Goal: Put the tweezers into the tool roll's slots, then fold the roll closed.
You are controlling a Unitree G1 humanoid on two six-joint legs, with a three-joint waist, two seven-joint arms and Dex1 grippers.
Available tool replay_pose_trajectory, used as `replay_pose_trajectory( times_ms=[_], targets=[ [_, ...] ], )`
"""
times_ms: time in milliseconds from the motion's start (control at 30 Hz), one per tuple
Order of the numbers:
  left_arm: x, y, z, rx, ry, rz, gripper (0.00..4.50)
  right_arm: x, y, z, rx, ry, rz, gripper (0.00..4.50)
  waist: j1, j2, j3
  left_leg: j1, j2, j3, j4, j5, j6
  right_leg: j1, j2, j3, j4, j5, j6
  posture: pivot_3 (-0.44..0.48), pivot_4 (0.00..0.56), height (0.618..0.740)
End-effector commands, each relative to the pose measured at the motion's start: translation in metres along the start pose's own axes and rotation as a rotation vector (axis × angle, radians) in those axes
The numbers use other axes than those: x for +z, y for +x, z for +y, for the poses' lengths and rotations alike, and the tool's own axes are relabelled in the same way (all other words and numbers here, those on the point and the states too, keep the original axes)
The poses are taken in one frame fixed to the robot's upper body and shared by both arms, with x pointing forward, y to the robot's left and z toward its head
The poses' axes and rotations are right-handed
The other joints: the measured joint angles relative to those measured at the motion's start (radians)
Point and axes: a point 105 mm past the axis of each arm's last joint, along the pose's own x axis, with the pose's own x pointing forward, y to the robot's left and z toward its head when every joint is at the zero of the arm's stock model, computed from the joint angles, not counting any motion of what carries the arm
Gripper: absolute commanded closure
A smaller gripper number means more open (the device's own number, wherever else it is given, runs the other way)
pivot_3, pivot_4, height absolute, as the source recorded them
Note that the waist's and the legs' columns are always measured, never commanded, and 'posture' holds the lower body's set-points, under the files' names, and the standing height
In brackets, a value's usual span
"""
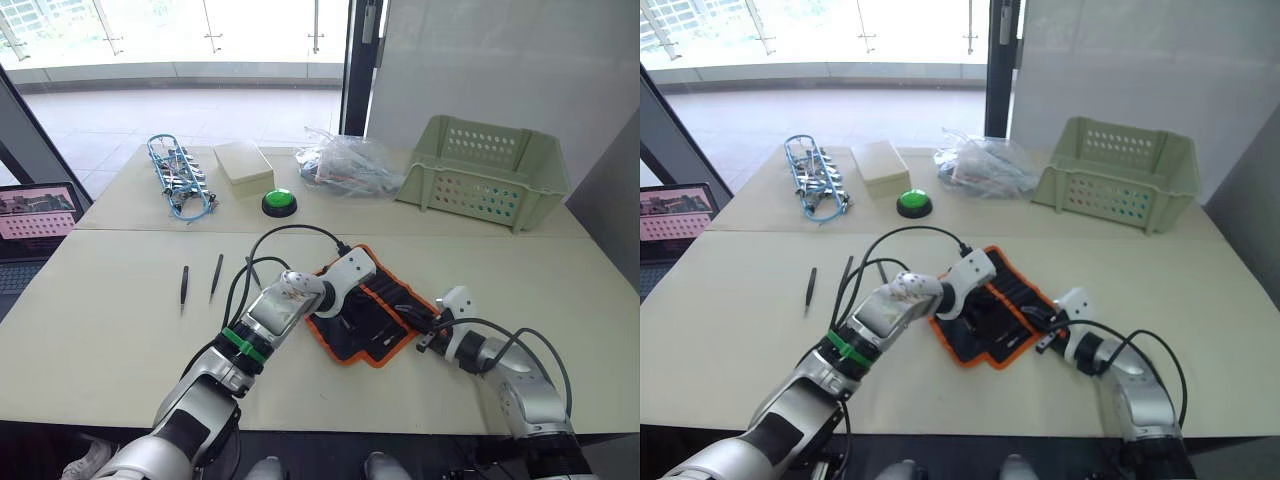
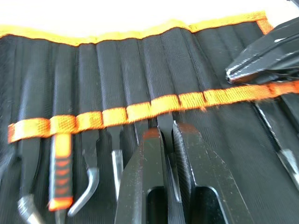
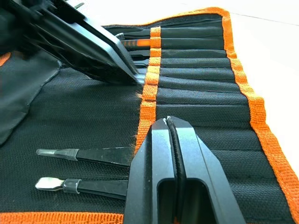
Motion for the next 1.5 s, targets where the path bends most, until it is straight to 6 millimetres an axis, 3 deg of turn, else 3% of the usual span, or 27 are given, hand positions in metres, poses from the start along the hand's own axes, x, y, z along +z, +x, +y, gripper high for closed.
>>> replay_pose_trajectory(
  times_ms=[33,267,300,500,667,833,967,1067,1267,1367,1500],
  targets=[
    [0.004,0.006,0.004,0.02,0.058,-0.009,4.42,-0.007,0.002,0.01,0.032,0.014,0.02,4.5,0.001,0.0,0.0,0.0,0.0,0.0,0.0,0.0,0.0,0.001,0.0,0.0,0.0,0.0,0.0,0.0,0.15,0.74],
    [0.004,0.001,0.012,0.039,0.041,-0.031,4.42,-0.01,0.0,0.008,0.029,0.015,0.024,4.5,0.003,0.0,0.0,0.001,0.0,0.0,0.002,0.0,0.0,0.003,0.0,0.0,0.0,0.0,0.001,0.0,0.15,0.74],
    [0.004,0.0,0.013,0.039,0.041,-0.03,3.64,-0.01,0.0,0.008,0.029,0.015,0.024,4.5,0.003,0.0,0.0,0.001,-0.001,0.0,0.002,0.0,0.0,0.003,0.0,0.0,0.0,0.0,0.001,0.0,0.15,0.74],
    [0.016,-0.031,0.022,0.039,0.007,-0.07,1.73,-0.013,0.001,0.008,0.032,0.013,0.029,4.5,-0.011,0.001,0.0,0.001,0.0,0.0,0.002,0.0,0.0,0.001,0.0,0.0,0.002,0.0,0.001,0.0,0.15,0.74],
    [0.03,-0.082,0.05,0.11,-0.168,-0.2,0.03,-0.018,0.002,0.007,0.044,-0.005,0.056,4.5,-0.015,0.001,0.0,0.0,0.0,-0.001,0.002,0.0,0.0,0.001,0.0,0.0,0.002,0.0,0.001,0.0,0.15,0.74],
    [0.02,-0.131,0.083,0.277,-0.238,-0.289,0.01,-0.019,0.005,0.006,0.05,-0.009,0.055,4.5,-0.024,0.001,0.0,0.001,0.0,-0.001,0.001,0.0,0.0,0.001,0.0,0.0,0.002,0.0,0.001,0.0,0.15,0.74],
    [-0.012,-0.171,0.096,0.394,-0.339,-0.302,0.01,-0.02,0.005,0.005,0.057,-0.014,0.059,4.5,-0.026,0.001,0.0,0.001,0.001,-0.001,0.001,0.0,0.0,0.001,0.0,0.0,0.002,0.0,0.001,0.0,0.15,0.74],
    [-0.025,-0.199,0.094,0.471,-0.302,-0.383,0.01,-0.022,0.006,0.005,0.071,-0.015,0.066,4.5,-0.025,0.001,0.0,0.001,0.001,-0.001,0.001,0.0,0.0,0.0,0.0,0.0,0.002,0.0,0.0,0.0,0.15,0.74],
    [-0.07,-0.247,0.087,0.696,-0.133,-0.378,0.01,-0.025,0.006,0.006,0.091,-0.014,0.072,4.5,-0.021,0.001,0.0,0.002,0.001,-0.001,0.001,0.0,0.0,0.001,0.0,0.0,0.001,0.0,0.0,0.0,0.15,0.74],
    [-0.098,-0.266,0.085,0.798,-0.198,-0.406,0.01,-0.026,0.006,0.007,0.1,-0.013,0.076,4.5,-0.018,0.0,-0.001,0.002,0.001,-0.001,0.001,0.0,0.0,0.002,0.0,0.0,0.001,0.0,0.0,0.0,0.15,0.74],
    [-0.138,-0.279,0.062,0.856,-0.328,-0.436,0.01,-0.028,0.009,0.005,0.112,-0.012,0.085,4.5,-0.021,0.0,-0.001,0.003,0.001,0.0,0.001,-0.001,0.0,0.002,0.0,0.0,0.0,0.0,0.0,0.0,0.15,0.74]
  ],
)
